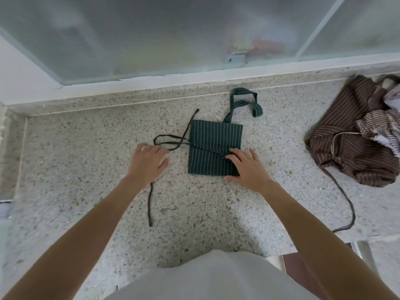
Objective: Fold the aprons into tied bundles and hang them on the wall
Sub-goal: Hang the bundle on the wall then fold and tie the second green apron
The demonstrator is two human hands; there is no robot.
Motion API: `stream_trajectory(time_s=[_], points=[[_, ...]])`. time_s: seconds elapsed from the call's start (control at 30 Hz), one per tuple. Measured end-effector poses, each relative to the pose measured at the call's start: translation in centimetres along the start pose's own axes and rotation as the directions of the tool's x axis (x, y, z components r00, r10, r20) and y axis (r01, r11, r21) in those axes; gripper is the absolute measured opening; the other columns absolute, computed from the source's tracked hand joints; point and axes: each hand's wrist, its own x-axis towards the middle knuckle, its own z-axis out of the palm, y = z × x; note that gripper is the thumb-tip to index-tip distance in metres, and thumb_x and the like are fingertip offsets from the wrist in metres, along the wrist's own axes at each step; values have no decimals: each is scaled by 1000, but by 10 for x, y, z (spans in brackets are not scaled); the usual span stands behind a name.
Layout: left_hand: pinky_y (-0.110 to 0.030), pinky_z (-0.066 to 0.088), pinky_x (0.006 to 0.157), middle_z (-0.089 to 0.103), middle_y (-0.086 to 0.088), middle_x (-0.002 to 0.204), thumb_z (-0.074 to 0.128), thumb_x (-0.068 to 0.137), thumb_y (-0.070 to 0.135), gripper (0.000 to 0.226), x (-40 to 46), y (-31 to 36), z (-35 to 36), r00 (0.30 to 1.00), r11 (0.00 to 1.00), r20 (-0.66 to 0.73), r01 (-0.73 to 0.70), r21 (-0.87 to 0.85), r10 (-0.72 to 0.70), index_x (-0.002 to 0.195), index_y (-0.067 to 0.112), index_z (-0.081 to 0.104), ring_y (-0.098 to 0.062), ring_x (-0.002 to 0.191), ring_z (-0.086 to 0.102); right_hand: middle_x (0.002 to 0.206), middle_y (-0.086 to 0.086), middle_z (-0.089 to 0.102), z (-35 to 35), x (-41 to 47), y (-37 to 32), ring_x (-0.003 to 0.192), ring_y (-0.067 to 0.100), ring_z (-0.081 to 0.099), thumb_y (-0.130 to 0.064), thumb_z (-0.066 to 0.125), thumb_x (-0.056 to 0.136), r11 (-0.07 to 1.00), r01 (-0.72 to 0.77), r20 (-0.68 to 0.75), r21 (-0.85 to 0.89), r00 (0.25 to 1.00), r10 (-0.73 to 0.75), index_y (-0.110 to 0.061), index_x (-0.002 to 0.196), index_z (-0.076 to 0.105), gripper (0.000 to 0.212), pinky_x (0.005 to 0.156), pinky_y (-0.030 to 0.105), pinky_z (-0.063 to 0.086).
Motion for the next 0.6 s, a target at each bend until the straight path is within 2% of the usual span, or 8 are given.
stream_trajectory(time_s=[0.07, 0.17, 0.27, 0.4, 0.47, 0.5, 0.53, 0.6], points=[[-40, 32, 103, 59, -4, 124, 58, 87, 22, 37, 12, 15, -3, 993, 985, 22, -109, -130, 113, 123, 17, 57, -26, 115, 54, 152, 5, 29, 1, -1, 4, 142, 25, 22, -60, 55, 82, 998, 44, -24, -46, 999, -45, -21, 141, 36, 73, 116, 51, 6], [-43, 3, 117, 17, 1, 155, 61, 84, 28, 75, 32, 37, -3, 946, 969, 215, -224, -102, 241, 148, 21, 22, -18, 144, 10, 145, 11, 40, 2, -3, 12, 140, 31, 27, -59, 61, 77, 982, 101, -74, -158, 991, -114, -21, 134, 45, 71, 115, 53, 12], [-39, -17, 113, -9, 0, 158, 59, 83, 45, 95, 44, 42, 7, 885, 965, 401, -264, 15, 236, 149, 18, -5, -14, 144, -10, 145, 12, 41, 0, -2, 20, 140, 30, 27, -61, 47, 79, 972, 151, -46, -177, 986, -162, -18, 133, 47, 69, 116, 51, 14], [-33, -16, 114, -18, 3, 154, 50, 81, 64, 103, 46, 34, 19, 841, 954, 471, -301, 0, 265, 147, 14, -12, -7, 141, -14, 145, 8, 41, -3, 5, 32, 141, 20, 25, -42, 53, 89, 989, 149, -25, 8, 989, -148, -13, 130, 47, 51, 118, 36, 8], [-28, -13, 114, -11, 6, 154, 51, 77, 69, 105, 49, 32, 21, 845, 962, 461, -243, -124, 272, 149, 15, -4, -4, 141, -7, 124, 6, 61, -12, 10, 33, 131, 19, 41, -37, 47, 95, 970, 37, -26, 242, 999, -31, -14, 123, 49, 37, 114, 38, 27], [-27, -7, 115, 1, 6, 156, 54, 75, 69, 103, 51, 34, 20, 869, 959, 425, -167, -231, 254, 149, 16, 7, -5, 142, 4, 105, 5, 67, -18, 13, 31, 113, 20, 56, -35, 43, 97, 931, -28, -29, 365, 999, 41, -13, 117, 51, 31, 99, 39, 44], [-27, 3, 116, 20, 3, 154, 58, 75, 65, 95, 53, 36, 19, 902, 935, 384, -55, -350, 197, 148, 17, 21, -8, 140, 21, 87, 5, 66, -23, 18, 30, 86, 19, 63, -32, 41, 98, 882, -80, -42, 464, 993, 112, -12, 109, 51, 25, 77, 35, 52], [-26, 36, 102, 55, 0, 130, 64, 80, 51, 64, 58, 43, 16, 955, 808, 295, 190, -557, -21, 133, 20, 49, -11, 115, 51, 70, 3, 58, -30, 31, 26, 55, 13, 52, -28, 38, 100, 806, -158, -94, 570, 962, 256, -10, 101, 49, 21, 50, 22, 42]])
